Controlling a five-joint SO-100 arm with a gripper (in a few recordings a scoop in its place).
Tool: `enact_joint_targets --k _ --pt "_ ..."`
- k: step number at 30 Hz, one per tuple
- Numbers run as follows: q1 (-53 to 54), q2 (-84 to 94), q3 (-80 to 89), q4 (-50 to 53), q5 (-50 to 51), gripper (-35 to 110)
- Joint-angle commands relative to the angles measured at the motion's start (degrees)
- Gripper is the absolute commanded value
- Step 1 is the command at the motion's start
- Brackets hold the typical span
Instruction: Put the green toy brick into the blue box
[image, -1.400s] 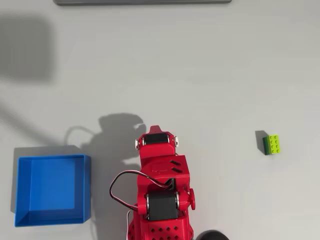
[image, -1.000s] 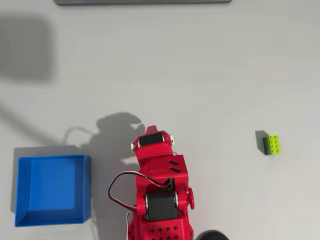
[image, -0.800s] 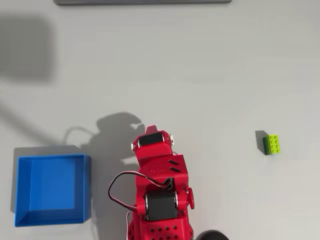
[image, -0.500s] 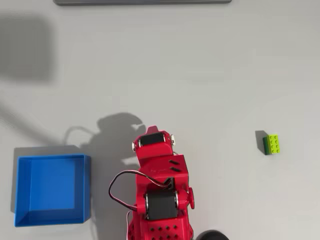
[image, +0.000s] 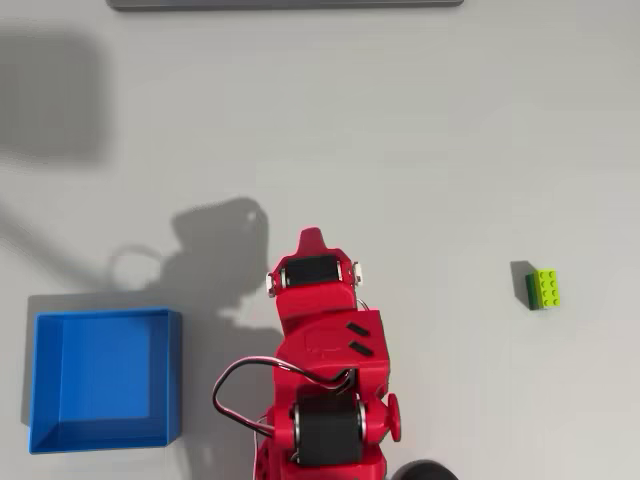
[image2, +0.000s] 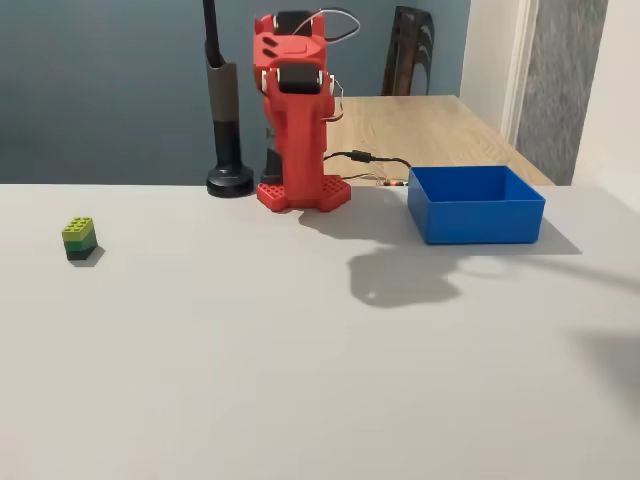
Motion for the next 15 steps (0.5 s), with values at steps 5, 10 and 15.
enact_joint_targets --k 5,10,15 --pt "5.89 -18.11 -18.81 4.04 4.31 0" --pt "10.63 -29.88 -30.23 9.32 8.35 0" --pt "16.08 -39.29 -41.04 15.91 11.87 0"
